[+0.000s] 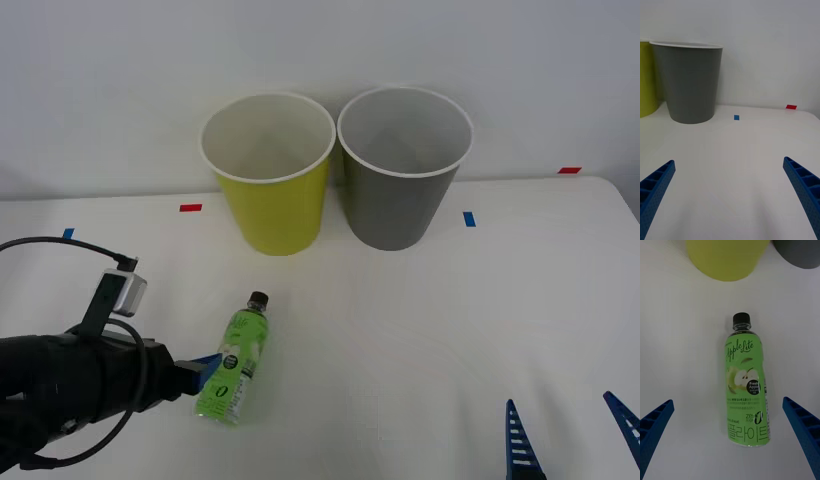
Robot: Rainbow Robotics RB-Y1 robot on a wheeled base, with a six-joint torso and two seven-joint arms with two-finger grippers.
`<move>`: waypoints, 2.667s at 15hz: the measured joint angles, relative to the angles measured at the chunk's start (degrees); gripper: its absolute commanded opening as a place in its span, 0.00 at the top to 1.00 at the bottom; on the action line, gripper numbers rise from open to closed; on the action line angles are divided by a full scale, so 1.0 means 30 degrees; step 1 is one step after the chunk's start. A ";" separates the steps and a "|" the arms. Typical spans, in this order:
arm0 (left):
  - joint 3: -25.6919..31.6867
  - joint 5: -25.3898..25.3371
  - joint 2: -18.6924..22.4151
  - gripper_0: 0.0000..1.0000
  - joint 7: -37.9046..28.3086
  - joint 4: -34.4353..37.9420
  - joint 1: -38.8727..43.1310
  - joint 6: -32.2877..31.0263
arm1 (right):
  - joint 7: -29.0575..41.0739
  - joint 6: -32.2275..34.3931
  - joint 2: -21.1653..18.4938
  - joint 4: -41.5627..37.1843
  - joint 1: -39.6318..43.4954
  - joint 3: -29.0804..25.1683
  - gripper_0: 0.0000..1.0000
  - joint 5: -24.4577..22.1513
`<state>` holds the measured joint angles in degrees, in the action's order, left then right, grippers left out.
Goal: Put cans in the gray bin and PET bottles in the light green bin.
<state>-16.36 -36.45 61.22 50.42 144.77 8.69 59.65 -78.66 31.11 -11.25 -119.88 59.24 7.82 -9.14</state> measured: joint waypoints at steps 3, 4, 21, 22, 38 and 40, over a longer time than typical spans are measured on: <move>-0.1448 0.1142 -0.0360 0.00 -0.0594 -0.0157 -0.1878 0.1807 | -0.0001 0.0000 0.0000 0.0000 0.0000 0.0000 0.00 0.0000; -0.1515 0.1189 -0.0759 0.00 -0.0610 -0.0228 -0.2174 0.2370 | 0.0000 0.0000 0.0000 0.0000 0.0000 0.0000 0.00 0.0000; -0.5494 0.2745 -0.7772 0.00 -0.1044 -0.4072 -0.9454 1.1447 | 0.0000 0.0000 0.0000 0.0000 0.0000 0.0000 0.00 0.0000; -0.5495 0.2723 -0.8238 0.00 -0.0951 -0.4607 -0.9922 1.1888 | 0.0000 0.0000 0.0000 0.0000 0.0000 0.0000 0.00 0.0000; -0.5476 0.3079 -1.1181 0.00 0.0333 -0.7756 -1.1165 1.3552 | 0.0000 0.0000 0.0000 0.0000 0.0000 0.0000 0.00 0.0000; -0.5475 0.3261 -1.1548 0.00 0.0507 -0.8309 -1.1215 1.3552 | 0.0000 0.0000 0.0000 0.0000 0.0000 0.0000 0.00 0.0000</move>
<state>-32.79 -26.67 26.57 51.94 119.85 -24.95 100.30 -78.66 31.11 -11.25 -119.88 59.24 7.82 -9.14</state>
